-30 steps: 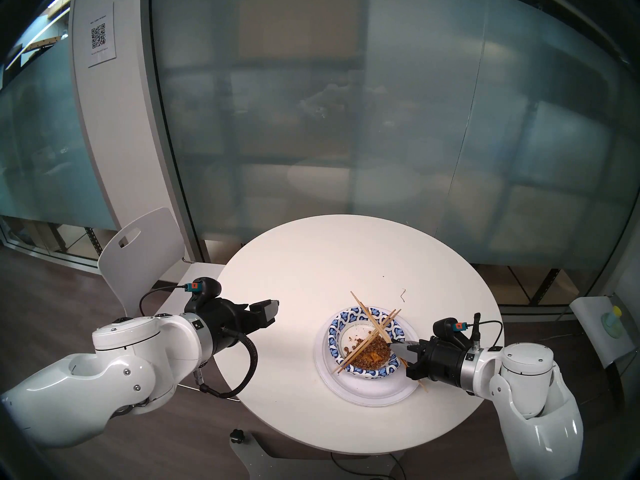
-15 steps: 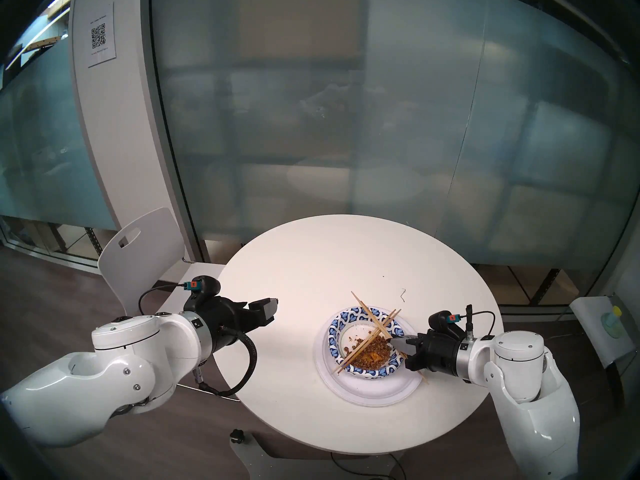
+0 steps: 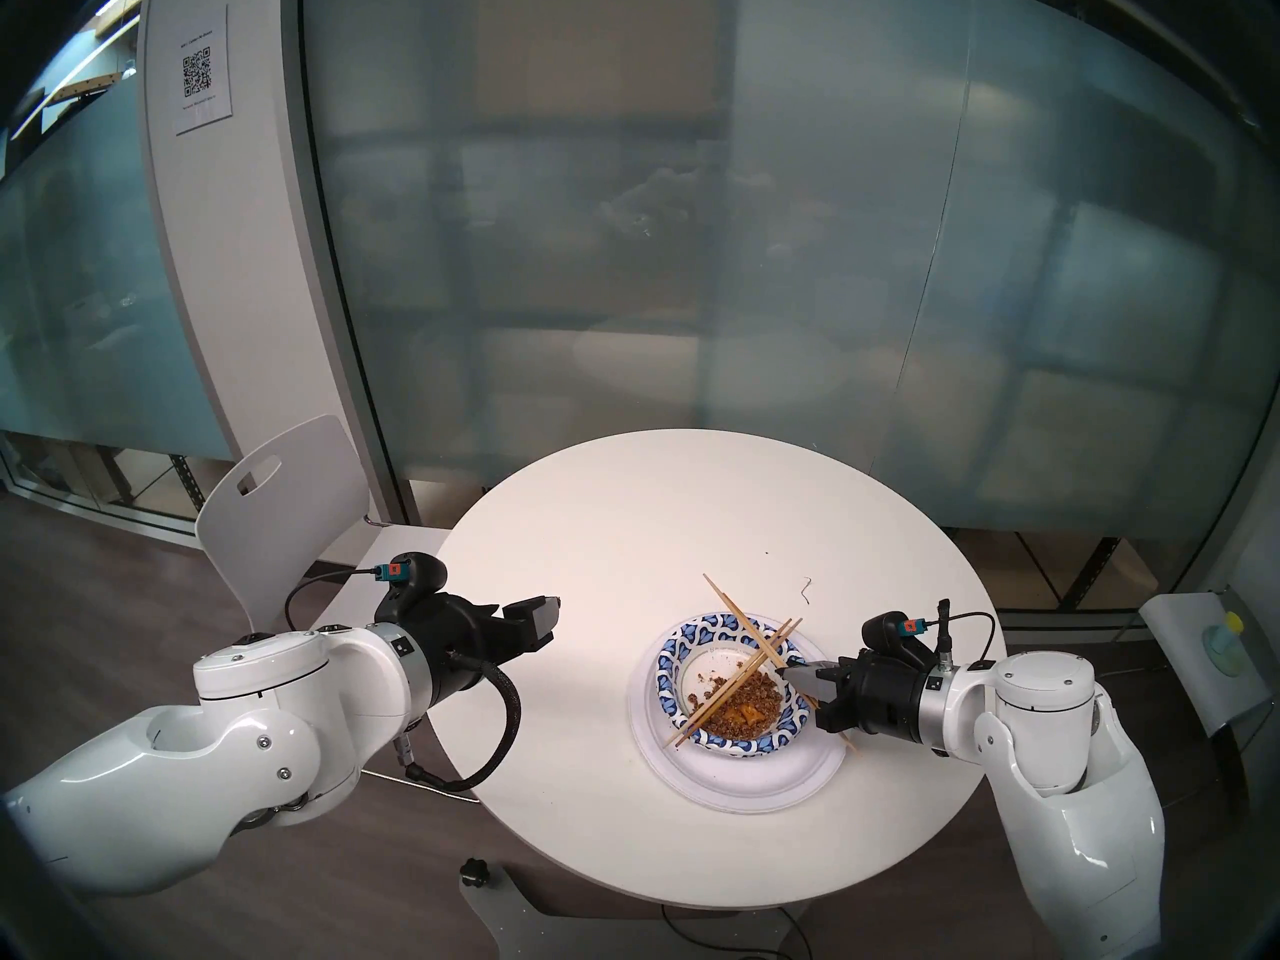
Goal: Stack the plates into one stack
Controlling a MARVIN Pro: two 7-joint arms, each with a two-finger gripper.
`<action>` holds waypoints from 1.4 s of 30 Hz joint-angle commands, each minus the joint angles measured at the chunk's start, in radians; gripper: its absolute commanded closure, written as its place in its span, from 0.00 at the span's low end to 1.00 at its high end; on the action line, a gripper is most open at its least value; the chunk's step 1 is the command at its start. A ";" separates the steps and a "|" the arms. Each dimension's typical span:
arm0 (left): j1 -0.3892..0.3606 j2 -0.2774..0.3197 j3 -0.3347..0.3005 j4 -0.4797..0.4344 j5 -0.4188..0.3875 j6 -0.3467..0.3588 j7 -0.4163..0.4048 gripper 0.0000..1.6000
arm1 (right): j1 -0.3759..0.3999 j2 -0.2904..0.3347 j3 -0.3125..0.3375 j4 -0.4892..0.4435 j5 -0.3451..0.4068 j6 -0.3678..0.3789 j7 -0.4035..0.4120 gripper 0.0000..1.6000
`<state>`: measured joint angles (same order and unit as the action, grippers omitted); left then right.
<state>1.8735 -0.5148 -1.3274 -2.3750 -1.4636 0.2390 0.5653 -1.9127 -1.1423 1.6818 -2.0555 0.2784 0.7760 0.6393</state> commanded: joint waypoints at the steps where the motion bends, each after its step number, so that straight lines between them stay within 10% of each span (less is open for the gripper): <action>1: -0.019 -0.002 -0.011 -0.003 -0.006 0.003 0.001 0.00 | 0.037 0.010 -0.014 0.014 -0.006 0.004 0.001 1.00; 18: -0.015 0.005 -0.018 -0.004 -0.013 0.002 0.001 0.00 | 0.045 0.015 -0.033 0.023 -0.015 0.006 -0.002 1.00; 23: -0.015 0.005 -0.016 -0.003 -0.013 0.001 -0.001 0.00 | 0.042 0.015 -0.032 0.018 -0.019 0.004 -0.005 0.73; 42: -0.016 0.010 -0.015 -0.002 -0.018 -0.004 0.001 0.00 | 0.053 0.017 -0.043 0.007 -0.018 0.014 -0.003 0.60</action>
<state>1.8595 -0.5053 -1.3309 -2.3683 -1.4793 0.2404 0.5657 -1.8769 -1.1203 1.6451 -2.0290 0.2543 0.7836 0.6336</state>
